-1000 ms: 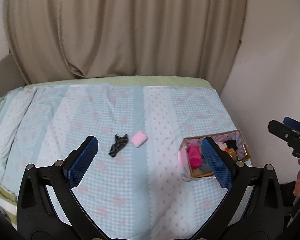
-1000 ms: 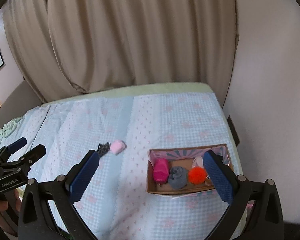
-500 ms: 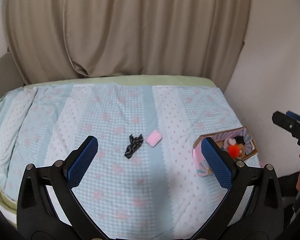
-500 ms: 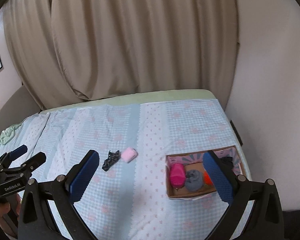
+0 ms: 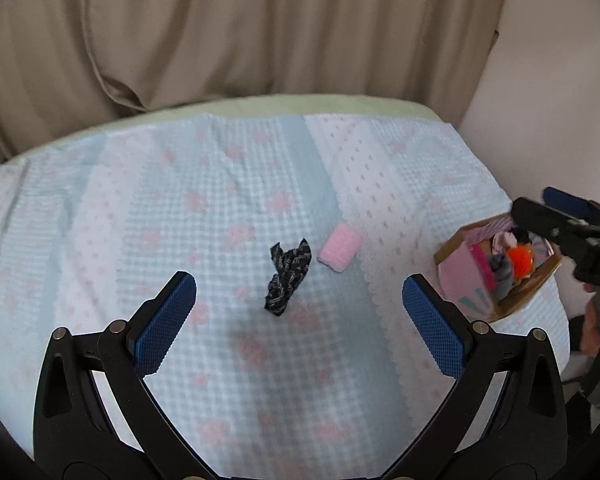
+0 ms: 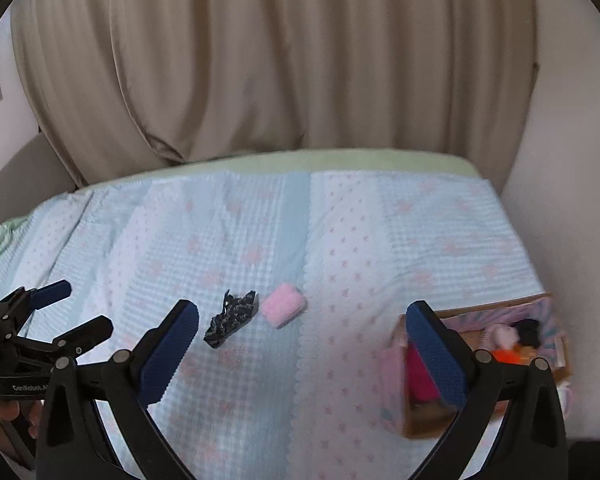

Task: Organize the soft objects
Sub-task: 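Withdraw both tools from the box toward the scrunchie and pink hair tie, then grasp the black scrunchie with the left tool while the right tool grasps the pink hair tie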

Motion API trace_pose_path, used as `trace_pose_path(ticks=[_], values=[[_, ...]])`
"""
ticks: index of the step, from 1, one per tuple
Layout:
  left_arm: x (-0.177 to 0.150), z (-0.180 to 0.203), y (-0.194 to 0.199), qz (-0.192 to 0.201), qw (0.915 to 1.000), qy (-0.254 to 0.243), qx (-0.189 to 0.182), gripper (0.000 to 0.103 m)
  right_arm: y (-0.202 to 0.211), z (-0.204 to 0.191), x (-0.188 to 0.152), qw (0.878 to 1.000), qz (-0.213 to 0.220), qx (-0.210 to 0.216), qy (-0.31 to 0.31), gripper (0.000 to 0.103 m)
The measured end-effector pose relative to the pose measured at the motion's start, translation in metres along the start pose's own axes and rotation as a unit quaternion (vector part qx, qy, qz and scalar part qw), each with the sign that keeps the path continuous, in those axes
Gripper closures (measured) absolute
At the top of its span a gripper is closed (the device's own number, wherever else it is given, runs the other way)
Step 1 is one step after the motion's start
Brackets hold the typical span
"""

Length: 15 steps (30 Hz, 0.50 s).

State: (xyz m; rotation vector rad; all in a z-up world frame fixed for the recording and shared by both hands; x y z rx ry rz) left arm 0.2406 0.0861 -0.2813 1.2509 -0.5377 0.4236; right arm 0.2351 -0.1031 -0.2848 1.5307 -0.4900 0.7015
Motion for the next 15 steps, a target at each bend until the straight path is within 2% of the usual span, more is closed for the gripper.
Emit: trace_pose_path(ticks=[3, 7, 11, 15], values=[[-0.007, -0.013, -0.046, -0.015, 0.9996, 0.0, -0.023, 0.001, -0.048, -0.01, -0.012, 1.0, -0.006, 0.004, 0.01, 0.0], [-0.019, -0.025, -0.105, -0.026, 0.9991, -0.021, -0.028, 0.001, -0.104, -0.022, -0.028, 0.999, -0.018, 0.018, 0.035, 0.0], [-0.032, -0.034, -0.157, -0.04, 0.9984, -0.02, -0.033, 0.001, -0.163, -0.038, -0.048, 0.994, -0.038, 0.019, 0.103, 0.0], [-0.04, -0.043, -0.202, -0.052, 0.9978, -0.012, -0.039, 0.008, -0.209, -0.044, -0.068, 0.986, -0.059, 0.002, 0.156, 0.0]])
Point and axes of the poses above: each gripper's, at about its wrist camera, not at the fingertips, and y roughly against the way its jaws point, z to its right, x to its top, the point moved 8 cm from there along -y, roughly the way its jaws point, and after that the axes turned 12 degrees about y, right-handed, at the moved point
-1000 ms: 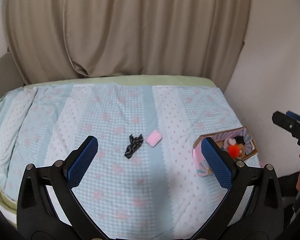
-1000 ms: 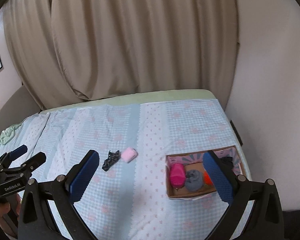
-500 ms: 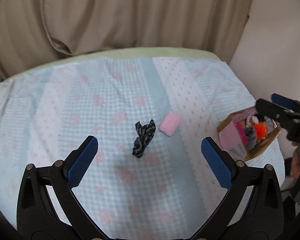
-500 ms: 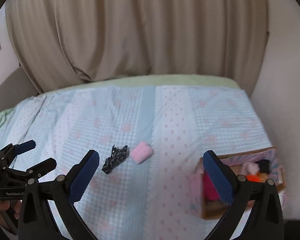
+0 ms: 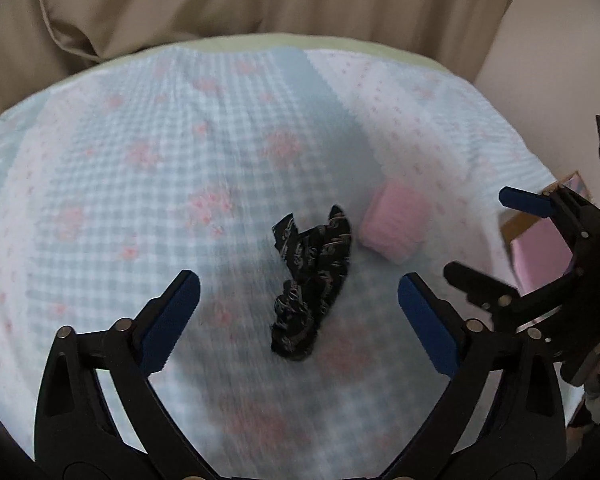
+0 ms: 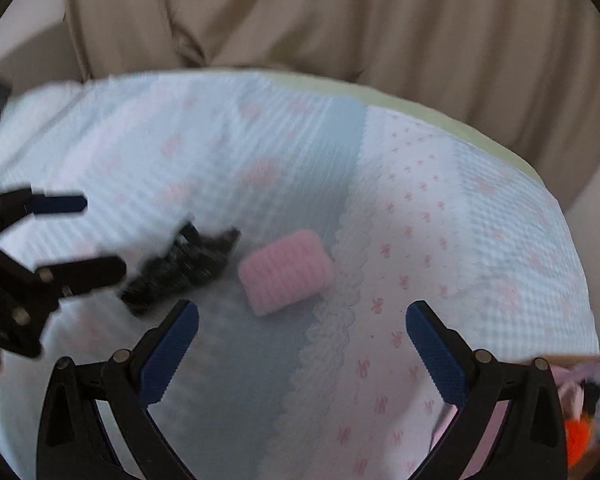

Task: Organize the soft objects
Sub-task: 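Grasp the black scrunchie with the left tool while the right tool grasps the pink hair tie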

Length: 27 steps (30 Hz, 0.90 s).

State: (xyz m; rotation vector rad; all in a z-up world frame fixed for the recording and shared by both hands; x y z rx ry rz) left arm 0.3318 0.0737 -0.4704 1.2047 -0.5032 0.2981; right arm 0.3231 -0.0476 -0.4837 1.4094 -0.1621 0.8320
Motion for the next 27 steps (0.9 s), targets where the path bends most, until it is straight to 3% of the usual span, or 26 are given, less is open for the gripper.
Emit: trace_pose_path(ticks=[7, 13, 18, 20, 27], values=[[-0.008, -0.002, -0.049, -0.025, 0.9995, -0.021, -0.004, 0.016, -0.048, -0.007, -0.009, 0.999, -0.01, -0.003, 0.052, 0.001], [-0.008, 0.001, -0.071, -0.038, 0.9991, -0.017, -0.009, 0.021, -0.073, -0.008, 0.002, 0.996, -0.007, -0.012, 0.091, 0.014], [-0.013, 0.005, -0.086, -0.057, 0.9982, -0.021, -0.003, 0.051, -0.085, -0.017, 0.008, 0.991, -0.003, -0.001, 0.137, 0.034], [-0.018, 0.006, -0.091, -0.071, 0.9972, -0.021, -0.002, 0.058, -0.084, -0.018, 0.009, 0.99, 0.0, 0.002, 0.14, 0.037], [-0.021, 0.005, -0.089, -0.065, 0.9977, -0.019, 0.006, 0.068, -0.072, -0.017, 0.01, 0.993, 0.01, 0.005, 0.121, 0.051]])
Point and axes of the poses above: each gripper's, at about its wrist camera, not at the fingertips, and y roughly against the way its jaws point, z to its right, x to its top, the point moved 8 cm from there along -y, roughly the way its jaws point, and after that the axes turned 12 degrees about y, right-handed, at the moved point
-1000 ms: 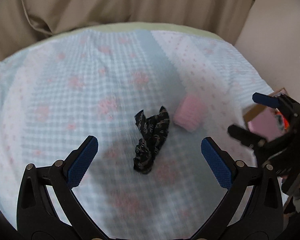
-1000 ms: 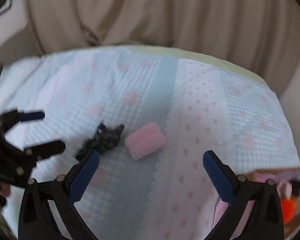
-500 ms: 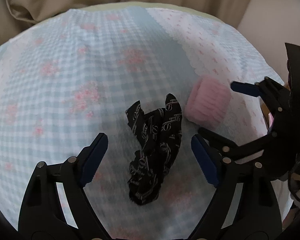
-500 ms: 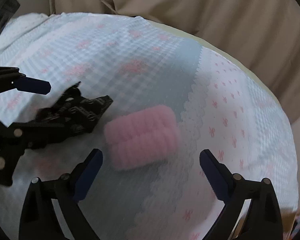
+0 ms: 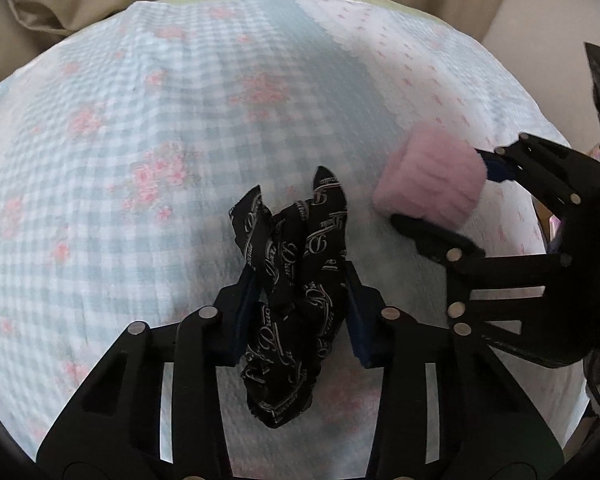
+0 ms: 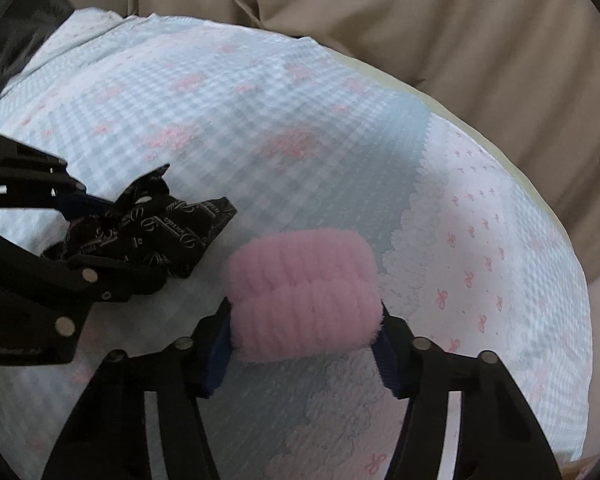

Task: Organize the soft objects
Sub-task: 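Grasp the black scrunchie with the left tool while the right tool grasps the pink hair tie, then carry the scrunchie and pink hair tie into the cardboard box and release both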

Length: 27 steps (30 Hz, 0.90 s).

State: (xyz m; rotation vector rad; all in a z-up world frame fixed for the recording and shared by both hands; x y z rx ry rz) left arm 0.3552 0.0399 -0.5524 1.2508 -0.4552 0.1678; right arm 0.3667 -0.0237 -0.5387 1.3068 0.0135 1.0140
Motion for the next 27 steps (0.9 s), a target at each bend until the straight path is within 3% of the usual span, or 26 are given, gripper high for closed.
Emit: trace_pose_path(ticks=[4, 13, 20, 27], values=[[0.003, -0.005, 0.008, 0.008, 0.9999, 0.013, 0.001, 0.069, 0.007, 0.004, 0.003, 1.0, 0.004, -0.001, -0.021, 0.057], [0.019, -0.009, 0.06, 0.041, 0.9985, 0.037, -0.002, 0.069, 0.062, 0.027, 0.016, 0.993, 0.024, -0.002, -0.114, 0.057], [0.04, 0.015, 0.142, 0.08, 0.9959, 0.043, -0.007, 0.069, 0.148, 0.051, 0.034, 0.984, 0.041, -0.02, -0.171, 0.057], [0.048, 0.048, 0.251, 0.12, 0.9906, 0.066, -0.006, 0.069, 0.265, 0.069, 0.051, 0.974, 0.061, -0.041, -0.215, 0.057]])
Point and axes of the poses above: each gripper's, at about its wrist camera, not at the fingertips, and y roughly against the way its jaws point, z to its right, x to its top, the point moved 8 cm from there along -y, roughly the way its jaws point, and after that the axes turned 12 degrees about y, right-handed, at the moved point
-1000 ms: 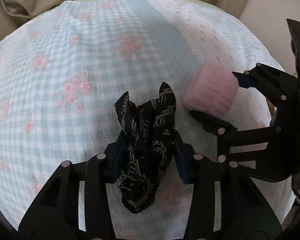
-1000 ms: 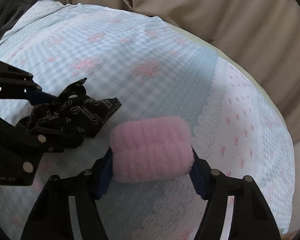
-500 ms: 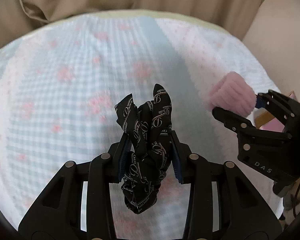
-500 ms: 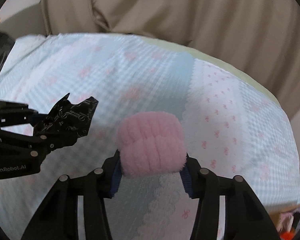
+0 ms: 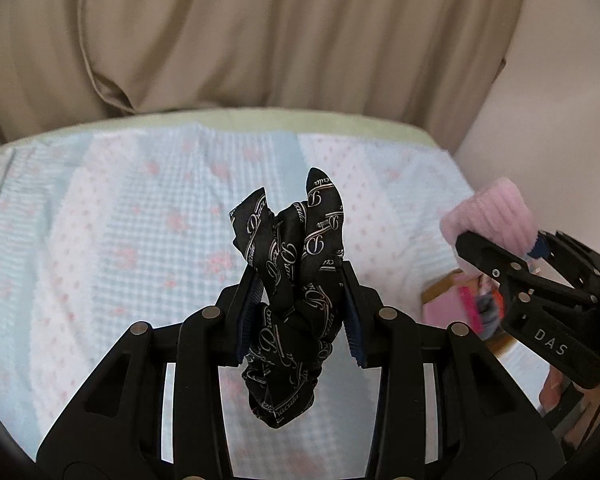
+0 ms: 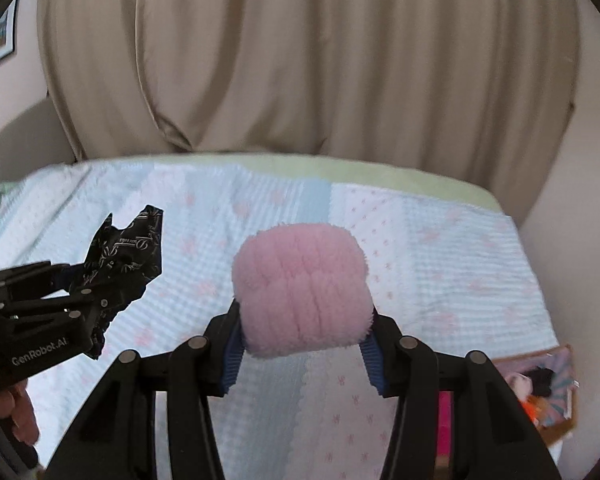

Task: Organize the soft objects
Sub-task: 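Carry the scrunchie and pink hair tie into the cardboard box and release both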

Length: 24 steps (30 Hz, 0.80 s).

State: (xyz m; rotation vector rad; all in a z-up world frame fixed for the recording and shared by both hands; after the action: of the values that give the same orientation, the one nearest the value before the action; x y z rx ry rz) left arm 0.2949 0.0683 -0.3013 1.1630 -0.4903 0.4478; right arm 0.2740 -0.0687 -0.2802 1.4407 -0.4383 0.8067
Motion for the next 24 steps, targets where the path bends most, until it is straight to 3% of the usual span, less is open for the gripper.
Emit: trace_pose_path(ticks=[8, 13, 19, 24], values=[[0.008, 0.047, 0.118, 0.026, 0.9996, 0.01, 0.005, 0.069, 0.11, 0.015, 0.011, 0.999, 0.002, -0.001, -0.044, 0.057], [0.001, 0.08, 0.166, 0.039, 0.9992, 0.005, 0.007, 0.069, 0.158, 0.033, 0.004, 0.998, 0.012, 0.007, -0.062, 0.057], [-0.008, 0.128, 0.19, 0.064, 0.9979, -0.01, -0.001, 0.069, 0.185, 0.075, -0.009, 0.997, 0.027, -0.001, -0.074, 0.057], [-0.014, 0.181, 0.176, 0.061, 0.9978, -0.021, -0.014, 0.069, 0.195, 0.121, -0.026, 0.995, 0.024, -0.014, -0.091, 0.057]])
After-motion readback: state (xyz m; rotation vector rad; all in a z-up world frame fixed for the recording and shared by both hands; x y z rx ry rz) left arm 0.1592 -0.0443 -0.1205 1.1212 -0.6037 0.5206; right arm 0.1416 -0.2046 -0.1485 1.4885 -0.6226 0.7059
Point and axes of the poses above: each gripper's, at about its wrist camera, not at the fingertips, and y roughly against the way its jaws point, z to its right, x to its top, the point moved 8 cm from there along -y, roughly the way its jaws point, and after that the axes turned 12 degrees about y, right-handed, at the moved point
